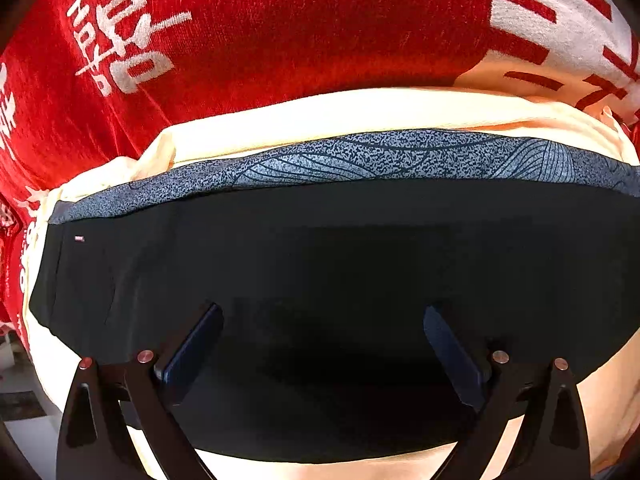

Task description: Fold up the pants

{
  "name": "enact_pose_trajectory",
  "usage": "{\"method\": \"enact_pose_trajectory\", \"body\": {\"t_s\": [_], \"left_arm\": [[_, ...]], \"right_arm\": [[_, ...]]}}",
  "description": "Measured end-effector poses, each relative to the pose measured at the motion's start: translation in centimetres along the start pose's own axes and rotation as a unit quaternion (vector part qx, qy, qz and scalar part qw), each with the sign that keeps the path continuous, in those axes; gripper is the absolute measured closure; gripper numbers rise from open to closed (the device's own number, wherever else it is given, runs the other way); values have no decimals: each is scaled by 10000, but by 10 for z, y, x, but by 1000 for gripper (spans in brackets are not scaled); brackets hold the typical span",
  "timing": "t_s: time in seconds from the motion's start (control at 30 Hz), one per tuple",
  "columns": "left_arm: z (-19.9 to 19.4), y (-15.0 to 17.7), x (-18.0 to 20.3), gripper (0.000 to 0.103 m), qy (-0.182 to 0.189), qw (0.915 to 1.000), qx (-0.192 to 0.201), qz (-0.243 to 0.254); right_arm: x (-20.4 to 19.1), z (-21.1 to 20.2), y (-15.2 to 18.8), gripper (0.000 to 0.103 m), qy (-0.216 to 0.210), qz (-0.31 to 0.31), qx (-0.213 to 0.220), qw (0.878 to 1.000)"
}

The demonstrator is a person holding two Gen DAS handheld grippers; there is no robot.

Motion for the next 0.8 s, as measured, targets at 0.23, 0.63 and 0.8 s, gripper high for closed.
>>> {"method": "enact_pose_trajectory", "body": {"t_s": [0.23,0.63,0.8], "left_arm": [[-12,13,4,2,-52,9998,-77,190],[-2,-58,57,2,89,9990,396,193],[12,-50,31,0,409,9982,282,-329]], "right_arm": [[4,-21,14,70,554,-492,-68,9972],[-82,42,-53,60,592,-1934,175,9792],[-79,46,-68,61,654,-2201,403,9724]]}}
Point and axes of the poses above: each gripper's, at about its wrist camera, not at the fingertips, and z roughly the way its jaws point, x to its right, y to its underside, the point moved 7 cm from there along z, roughly the way its jaws point, and after that the axes turned 2 degrees about -y, right-handed, at the moved point
